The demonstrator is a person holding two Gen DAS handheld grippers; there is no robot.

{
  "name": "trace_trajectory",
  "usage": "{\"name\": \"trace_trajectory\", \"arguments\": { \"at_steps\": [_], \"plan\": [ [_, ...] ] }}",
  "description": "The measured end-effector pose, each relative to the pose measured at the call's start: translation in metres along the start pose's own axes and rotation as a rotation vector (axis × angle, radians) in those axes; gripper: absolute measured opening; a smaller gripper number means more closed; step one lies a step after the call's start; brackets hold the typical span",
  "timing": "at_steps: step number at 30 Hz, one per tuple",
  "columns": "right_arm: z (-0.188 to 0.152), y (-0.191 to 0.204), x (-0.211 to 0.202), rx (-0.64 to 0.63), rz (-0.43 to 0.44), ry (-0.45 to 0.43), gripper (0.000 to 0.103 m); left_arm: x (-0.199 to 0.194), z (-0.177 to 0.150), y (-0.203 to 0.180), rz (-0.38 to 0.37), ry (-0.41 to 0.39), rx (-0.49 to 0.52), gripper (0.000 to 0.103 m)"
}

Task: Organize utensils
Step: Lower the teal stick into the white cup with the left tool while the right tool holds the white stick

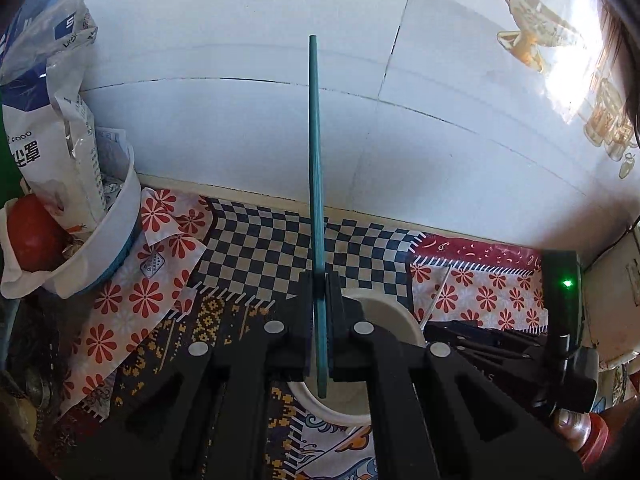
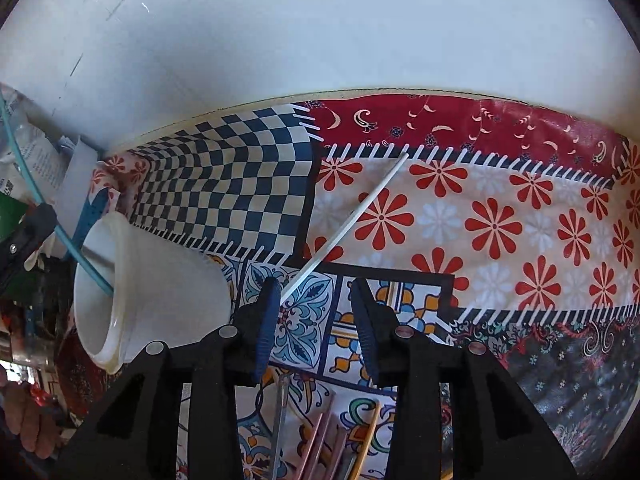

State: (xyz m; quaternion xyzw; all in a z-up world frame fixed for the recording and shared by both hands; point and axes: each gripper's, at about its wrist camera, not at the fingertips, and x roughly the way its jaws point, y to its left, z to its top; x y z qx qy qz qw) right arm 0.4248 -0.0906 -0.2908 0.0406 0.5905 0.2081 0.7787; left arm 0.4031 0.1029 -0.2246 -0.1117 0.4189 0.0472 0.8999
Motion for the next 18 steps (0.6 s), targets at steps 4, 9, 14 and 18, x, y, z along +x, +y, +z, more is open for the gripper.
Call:
{"name": "trace_trajectory", "arguments": {
  "at_steps": [4,9,14,18],
  "plan": [
    [0.002,0.014,0.016,-0.071,-0.082,0.003,0.024,0.002,0.000,0.001,-0.001,0.006,0.007,0.004],
    [-0.004,0.031,0.020,-0.182,-0.138,-0.038,0.019,0.006,-0.001,0.003,-0.002,0.018,0.003,0.004],
    [-0.006,0.033,0.020,-0.182,-0.137,-0.058,0.016,0.007,-0.004,0.000,-0.007,0.033,0.006,0.004],
    [0.001,0.025,0.022,-0.115,-0.079,-0.036,0.000,0.008,-0.006,-0.003,-0.005,0.051,0.024,0.004]
  ]
}}
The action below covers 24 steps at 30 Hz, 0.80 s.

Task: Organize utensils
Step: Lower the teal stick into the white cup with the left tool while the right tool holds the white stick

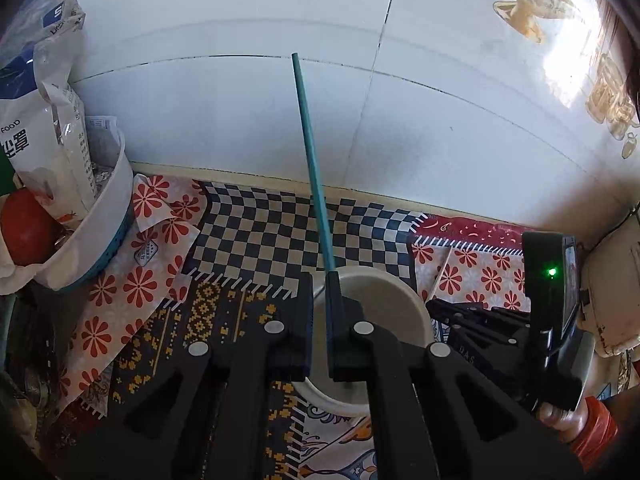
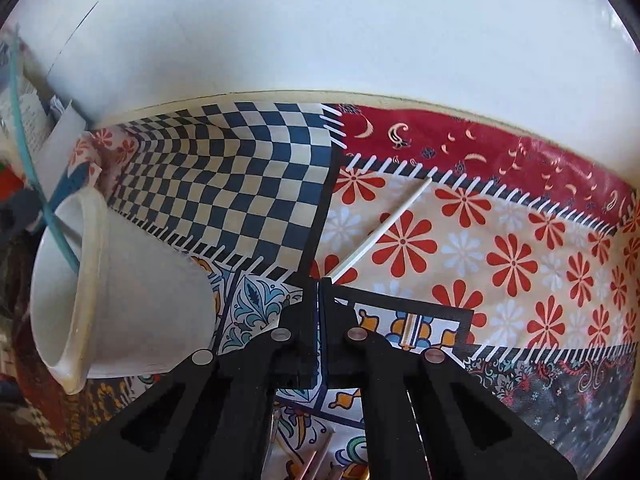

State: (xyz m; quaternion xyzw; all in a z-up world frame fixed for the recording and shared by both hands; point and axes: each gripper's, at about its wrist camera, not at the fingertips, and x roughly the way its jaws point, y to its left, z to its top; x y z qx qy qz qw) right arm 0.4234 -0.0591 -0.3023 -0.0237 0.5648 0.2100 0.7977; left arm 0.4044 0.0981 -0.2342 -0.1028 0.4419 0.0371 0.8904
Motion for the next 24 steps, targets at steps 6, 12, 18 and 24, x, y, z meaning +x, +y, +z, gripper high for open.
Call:
{"name": "trace_trajectory", "arguments": {
  "at_steps": [6,12,18,24],
  "plan": [
    [0.001,-0.020,-0.008,0.057,0.025,0.012,0.000,-0.004,-0.002,-0.002,-0.002,0.021,0.008,0.004],
    [0.007,-0.030,-0.005,0.179,0.118,0.097,0.002,-0.025,-0.006,-0.002,0.005,-0.015,0.017,0.004],
    [0.010,-0.002,0.002,0.106,0.072,0.084,0.023,-0.049,-0.013,0.007,0.036,-0.051,0.026,0.004],
    [0.003,0.031,0.009,-0.034,-0.028,0.020,0.033,-0.058,-0.019,0.023,0.049,-0.049,-0.019,0.004]
  ]
}}
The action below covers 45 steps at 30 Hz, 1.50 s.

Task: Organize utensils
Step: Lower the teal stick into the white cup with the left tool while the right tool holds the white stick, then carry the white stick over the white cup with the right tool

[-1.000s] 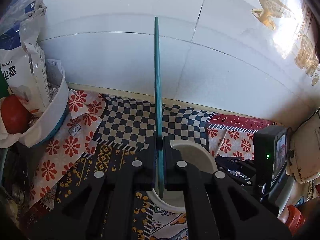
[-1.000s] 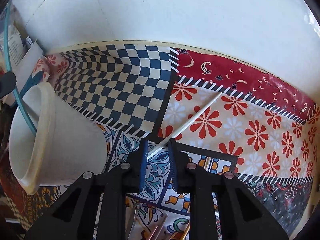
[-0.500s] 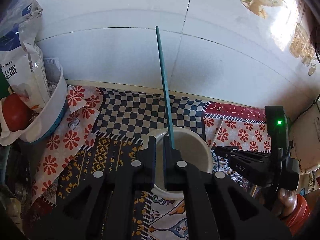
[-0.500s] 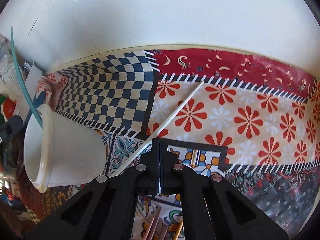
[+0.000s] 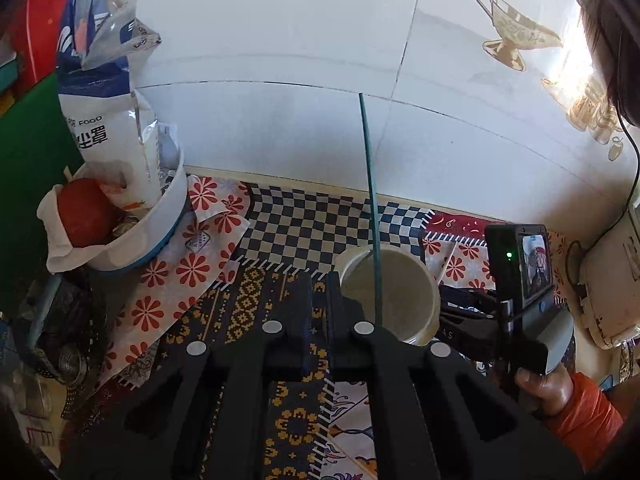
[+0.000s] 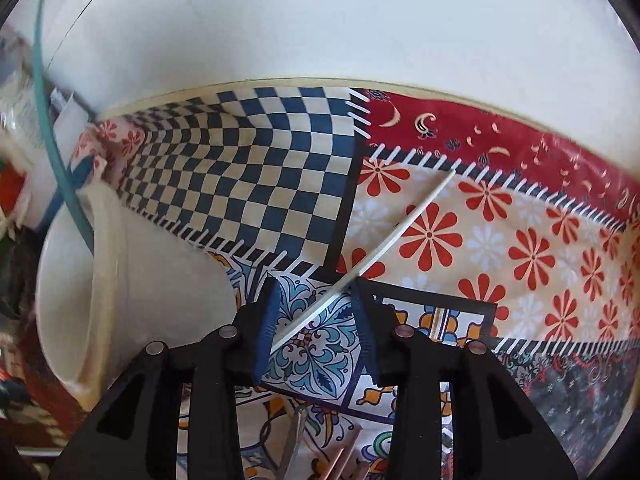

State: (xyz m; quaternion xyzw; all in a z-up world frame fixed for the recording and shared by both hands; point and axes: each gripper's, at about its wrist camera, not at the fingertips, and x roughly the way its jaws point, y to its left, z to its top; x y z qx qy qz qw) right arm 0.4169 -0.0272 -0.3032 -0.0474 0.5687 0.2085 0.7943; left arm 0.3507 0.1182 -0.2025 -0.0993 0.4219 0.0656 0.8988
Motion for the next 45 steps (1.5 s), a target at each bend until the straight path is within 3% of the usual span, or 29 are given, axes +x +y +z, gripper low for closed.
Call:
{"name": "trace_trajectory", "arguments": {
  "at_steps": [3,6,8,15,22,30,33,38,45],
  "plan": [
    [-0.007,0.006,0.000,-0.046,-0.027,-0.024,0.032,0.000,-0.003,0.004,0.004,0.006,-0.010,0.004],
    [-0.012,0.014,0.000,-0.106,-0.076,-0.030,0.024,-0.001,-0.007,0.005,0.004,0.015,-0.013,0.004],
    [-0.013,0.012,0.000,-0.102,-0.064,-0.021,0.020,0.000,-0.012,0.003,-0.001,0.026,-0.009,0.004],
    [-0.025,-0.040,-0.022,-0.033,-0.017,0.026,0.009,0.005,-0.029,-0.003,-0.001,0.060,0.020,0.004],
    [-0.027,-0.064,-0.025,0.007,-0.017,0.058,0.009,0.007,-0.041,-0.003,-0.014,0.093,-0.001,0.004],
    [-0.014,-0.050,-0.011,-0.012,-0.072,-0.009,0.010,0.004,-0.046,-0.004,-0.009,0.099,-0.002,0.004],
    [-0.015,-0.050,-0.013,0.019,-0.021,0.001,0.007,0.002,-0.045,-0.005,-0.009,0.099,0.003,0.004],
    [-0.017,-0.060,-0.047,0.070,0.032,-0.078,0.006,0.000,-0.045,-0.007,-0.009,0.097,0.009,0.004],
    [-0.020,-0.052,-0.128,0.034,0.073,-0.256,0.000,-0.004,-0.043,-0.009,-0.014,0.083,0.007,0.004]
  ]
}}
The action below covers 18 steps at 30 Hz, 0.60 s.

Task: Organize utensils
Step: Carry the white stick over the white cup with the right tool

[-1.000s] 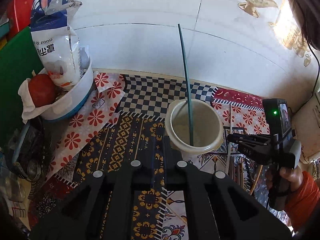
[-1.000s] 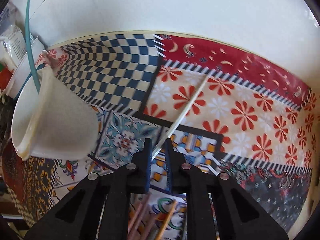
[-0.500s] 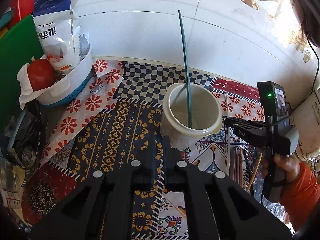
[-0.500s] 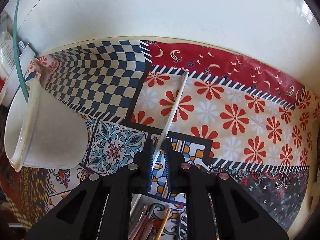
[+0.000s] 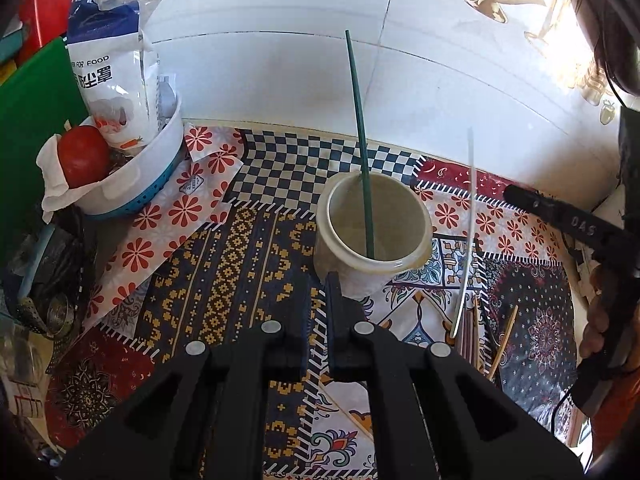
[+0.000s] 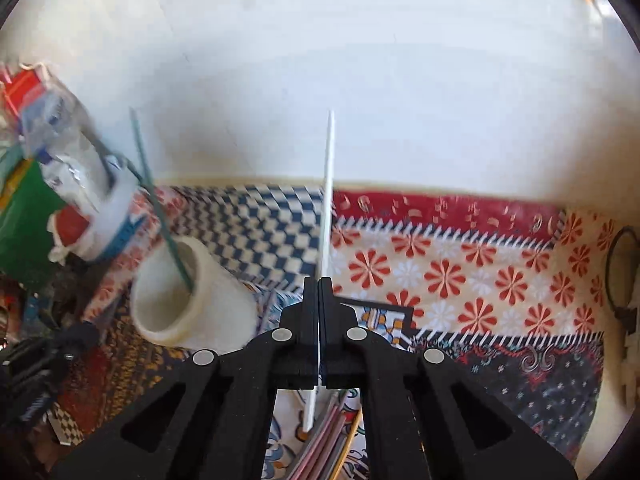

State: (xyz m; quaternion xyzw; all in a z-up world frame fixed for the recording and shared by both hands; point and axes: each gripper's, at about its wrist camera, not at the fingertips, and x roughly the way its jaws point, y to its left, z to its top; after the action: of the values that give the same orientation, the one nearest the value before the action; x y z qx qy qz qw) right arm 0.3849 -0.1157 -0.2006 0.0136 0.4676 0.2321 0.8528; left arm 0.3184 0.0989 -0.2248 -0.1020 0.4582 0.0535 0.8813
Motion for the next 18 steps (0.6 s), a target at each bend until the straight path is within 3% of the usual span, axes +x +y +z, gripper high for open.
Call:
{"name": "trace_trajectory", "arguments": {
  "at_steps": [5,8,13,18],
  "plan": [
    [0.022,0.027,-0.017,-0.075,0.007,-0.071,0.000,-0.004,0.000,0.001,0.003,-0.012,-0.009,0.004],
    [0.024,0.020,0.009,-0.057,0.021,0.021,0.001,-0.007,-0.001,0.004,0.007,-0.015,-0.015,0.004],
    [0.004,-0.004,0.076,0.005,-0.052,0.203,0.012,-0.004,-0.002,0.015,0.019,-0.006,-0.034,0.004],
    [0.002,-0.015,0.107,0.060,-0.005,0.271,0.012,0.003,-0.001,0.022,0.033,0.010,-0.049,0.004]
  ]
}}
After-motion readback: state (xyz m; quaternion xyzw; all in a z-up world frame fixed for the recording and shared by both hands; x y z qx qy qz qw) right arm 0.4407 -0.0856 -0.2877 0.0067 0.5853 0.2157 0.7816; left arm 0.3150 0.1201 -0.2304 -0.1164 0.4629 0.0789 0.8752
